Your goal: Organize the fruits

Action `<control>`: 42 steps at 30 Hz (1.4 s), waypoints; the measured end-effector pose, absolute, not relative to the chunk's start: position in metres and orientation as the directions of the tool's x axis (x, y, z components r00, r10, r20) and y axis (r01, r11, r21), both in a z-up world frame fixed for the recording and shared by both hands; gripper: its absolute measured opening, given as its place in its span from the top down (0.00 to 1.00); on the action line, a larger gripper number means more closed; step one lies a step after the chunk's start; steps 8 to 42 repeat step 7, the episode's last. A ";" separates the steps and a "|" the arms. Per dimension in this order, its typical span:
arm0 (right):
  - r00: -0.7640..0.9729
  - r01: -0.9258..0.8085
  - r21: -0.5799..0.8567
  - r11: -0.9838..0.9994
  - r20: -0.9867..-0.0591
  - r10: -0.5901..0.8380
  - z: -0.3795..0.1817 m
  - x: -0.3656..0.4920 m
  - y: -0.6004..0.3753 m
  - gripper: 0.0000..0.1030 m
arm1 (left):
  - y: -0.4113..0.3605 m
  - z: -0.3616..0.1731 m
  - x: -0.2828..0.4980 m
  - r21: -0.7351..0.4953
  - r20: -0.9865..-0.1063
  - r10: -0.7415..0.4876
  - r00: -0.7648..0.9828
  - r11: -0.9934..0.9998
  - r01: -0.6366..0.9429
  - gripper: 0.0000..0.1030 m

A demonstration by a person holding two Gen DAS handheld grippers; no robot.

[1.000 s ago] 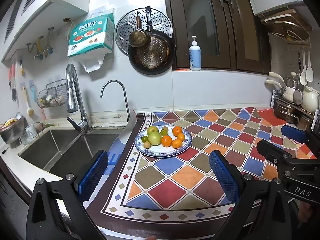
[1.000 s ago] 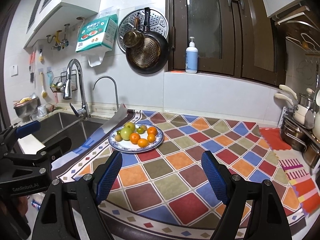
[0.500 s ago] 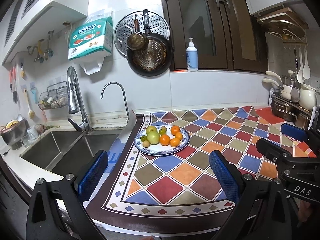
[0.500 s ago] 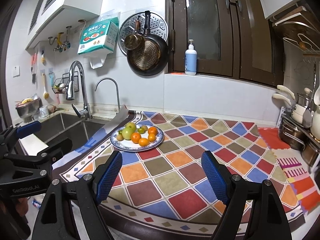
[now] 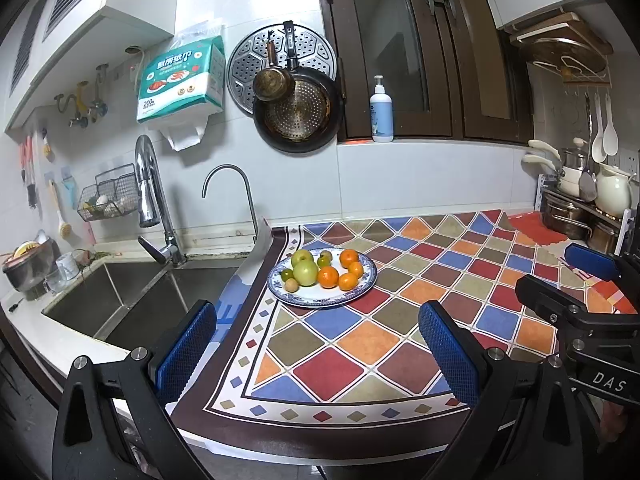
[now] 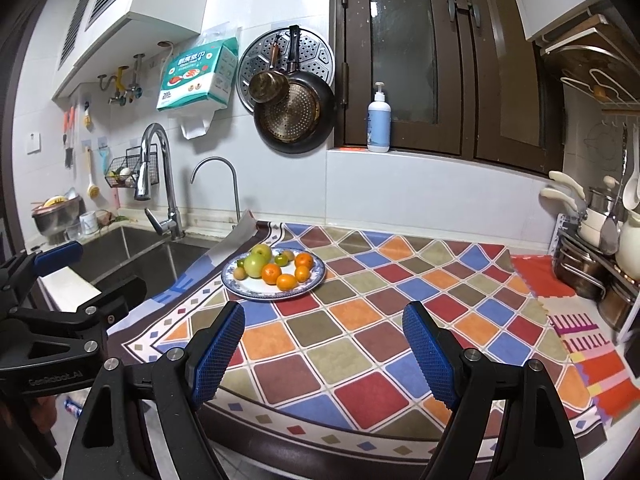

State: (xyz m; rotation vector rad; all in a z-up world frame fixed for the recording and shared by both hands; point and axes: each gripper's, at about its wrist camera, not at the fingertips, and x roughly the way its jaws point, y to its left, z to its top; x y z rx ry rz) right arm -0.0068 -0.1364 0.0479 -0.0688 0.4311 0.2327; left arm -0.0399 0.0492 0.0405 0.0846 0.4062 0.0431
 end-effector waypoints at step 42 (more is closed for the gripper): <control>0.881 -0.229 -0.015 0.973 -0.428 0.200 0.048 -0.012 -0.143 0.21 | 0.048 0.039 -0.037 0.087 -0.402 0.052 0.914 0.996 -0.018 0.00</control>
